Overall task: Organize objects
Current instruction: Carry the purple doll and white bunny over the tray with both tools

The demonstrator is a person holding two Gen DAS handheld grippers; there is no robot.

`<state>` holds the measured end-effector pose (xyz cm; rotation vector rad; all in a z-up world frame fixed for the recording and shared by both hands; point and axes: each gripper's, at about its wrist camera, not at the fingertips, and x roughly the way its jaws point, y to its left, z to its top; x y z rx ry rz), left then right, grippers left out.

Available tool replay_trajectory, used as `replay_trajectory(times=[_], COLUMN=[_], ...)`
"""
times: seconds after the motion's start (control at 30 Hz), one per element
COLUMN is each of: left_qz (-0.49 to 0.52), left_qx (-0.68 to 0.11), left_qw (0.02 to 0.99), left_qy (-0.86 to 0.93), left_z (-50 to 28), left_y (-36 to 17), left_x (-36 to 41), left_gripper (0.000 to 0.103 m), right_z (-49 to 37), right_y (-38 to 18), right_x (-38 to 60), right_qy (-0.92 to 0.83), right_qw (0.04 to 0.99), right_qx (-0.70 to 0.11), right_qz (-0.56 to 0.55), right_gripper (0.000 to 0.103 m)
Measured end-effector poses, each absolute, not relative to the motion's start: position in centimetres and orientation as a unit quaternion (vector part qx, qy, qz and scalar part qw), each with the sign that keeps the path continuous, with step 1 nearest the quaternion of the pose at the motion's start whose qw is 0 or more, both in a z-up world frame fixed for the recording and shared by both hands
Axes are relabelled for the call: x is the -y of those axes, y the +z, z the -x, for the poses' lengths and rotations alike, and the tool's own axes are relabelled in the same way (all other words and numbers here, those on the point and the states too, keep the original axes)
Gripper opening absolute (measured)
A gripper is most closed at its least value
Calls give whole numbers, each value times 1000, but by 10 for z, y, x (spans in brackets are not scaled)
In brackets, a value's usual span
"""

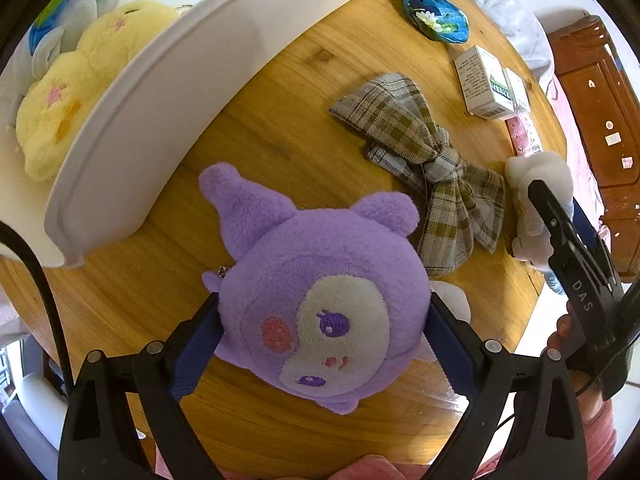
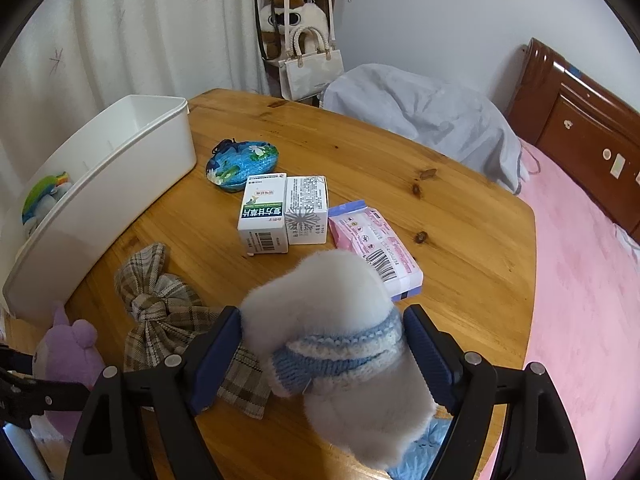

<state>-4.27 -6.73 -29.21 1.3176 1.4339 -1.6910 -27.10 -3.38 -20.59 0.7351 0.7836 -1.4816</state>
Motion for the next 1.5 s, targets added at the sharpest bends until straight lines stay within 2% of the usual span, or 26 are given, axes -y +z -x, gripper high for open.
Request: replay_trajectory(times=[0.23, 0.57, 1.13, 1.5], left_qz=[-494, -532, -577, -601], left_qx=[-517, -447, -429, -362], left_qw=[279, 275, 237, 197], left_qy=[-641, -664, -653, -685], left_z=[37, 37, 39, 34], left_y=[-289, -279, -265, -225], left_x=[65, 58, 36, 32], left_gripper=[94, 88, 84, 84], right_z=[277, 287, 286, 275], right_y=[-205, -205, -198, -187], right_x=[36, 31, 0, -25], right_qy=[-639, -637, -642, -654], right_qw=[607, 603, 594, 583], right_qx=[-332, -310, -255, -214], right_qz=[-337, -366, -414, -431], right_gripper=[82, 75, 73, 71])
